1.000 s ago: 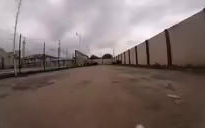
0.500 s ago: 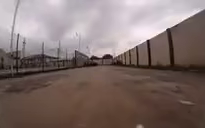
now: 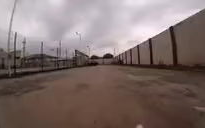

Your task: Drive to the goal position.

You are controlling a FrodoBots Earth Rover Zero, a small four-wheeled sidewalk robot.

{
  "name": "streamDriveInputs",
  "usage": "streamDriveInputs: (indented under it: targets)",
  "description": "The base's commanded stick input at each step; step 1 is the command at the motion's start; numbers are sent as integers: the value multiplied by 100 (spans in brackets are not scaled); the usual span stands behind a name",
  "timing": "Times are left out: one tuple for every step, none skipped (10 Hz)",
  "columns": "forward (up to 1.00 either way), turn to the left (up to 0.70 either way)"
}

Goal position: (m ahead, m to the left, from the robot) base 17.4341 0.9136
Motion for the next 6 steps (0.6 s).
streamDriveInputs:
  targets:
    - [70, -18]
    - [70, -24]
    - [70, -23]
    - [70, -22]
    - [70, -8]
    - [70, 0]
